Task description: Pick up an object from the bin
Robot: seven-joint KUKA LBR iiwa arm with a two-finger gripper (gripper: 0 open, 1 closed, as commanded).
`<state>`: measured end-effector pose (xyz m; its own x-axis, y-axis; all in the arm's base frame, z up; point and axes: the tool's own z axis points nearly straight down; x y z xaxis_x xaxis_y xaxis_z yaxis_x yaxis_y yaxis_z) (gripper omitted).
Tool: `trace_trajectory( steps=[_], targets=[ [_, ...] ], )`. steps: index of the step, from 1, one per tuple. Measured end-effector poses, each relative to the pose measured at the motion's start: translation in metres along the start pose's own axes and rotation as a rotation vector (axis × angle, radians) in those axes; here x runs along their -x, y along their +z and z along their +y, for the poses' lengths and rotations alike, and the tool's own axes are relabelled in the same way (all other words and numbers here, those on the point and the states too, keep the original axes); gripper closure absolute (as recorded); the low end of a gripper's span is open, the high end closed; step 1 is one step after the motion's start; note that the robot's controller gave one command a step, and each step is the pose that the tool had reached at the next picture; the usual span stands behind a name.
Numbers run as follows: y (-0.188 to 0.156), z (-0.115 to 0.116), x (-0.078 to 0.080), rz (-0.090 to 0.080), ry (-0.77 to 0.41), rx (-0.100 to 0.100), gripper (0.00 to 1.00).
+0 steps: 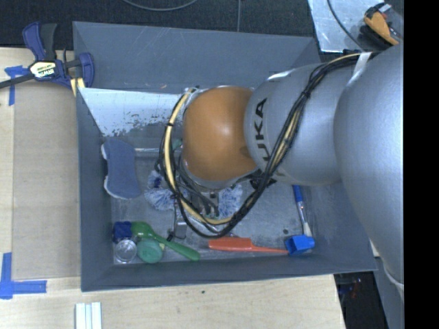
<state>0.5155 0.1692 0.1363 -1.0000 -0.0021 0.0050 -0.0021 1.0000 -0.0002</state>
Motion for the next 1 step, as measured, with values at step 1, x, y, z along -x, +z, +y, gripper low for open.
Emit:
trace_trajectory(
  steps=[1],
  targets=[
    [-0.0035, -0.0008, 0.0023, -0.007, 0.003, 0.001, 0.0]
  ],
)
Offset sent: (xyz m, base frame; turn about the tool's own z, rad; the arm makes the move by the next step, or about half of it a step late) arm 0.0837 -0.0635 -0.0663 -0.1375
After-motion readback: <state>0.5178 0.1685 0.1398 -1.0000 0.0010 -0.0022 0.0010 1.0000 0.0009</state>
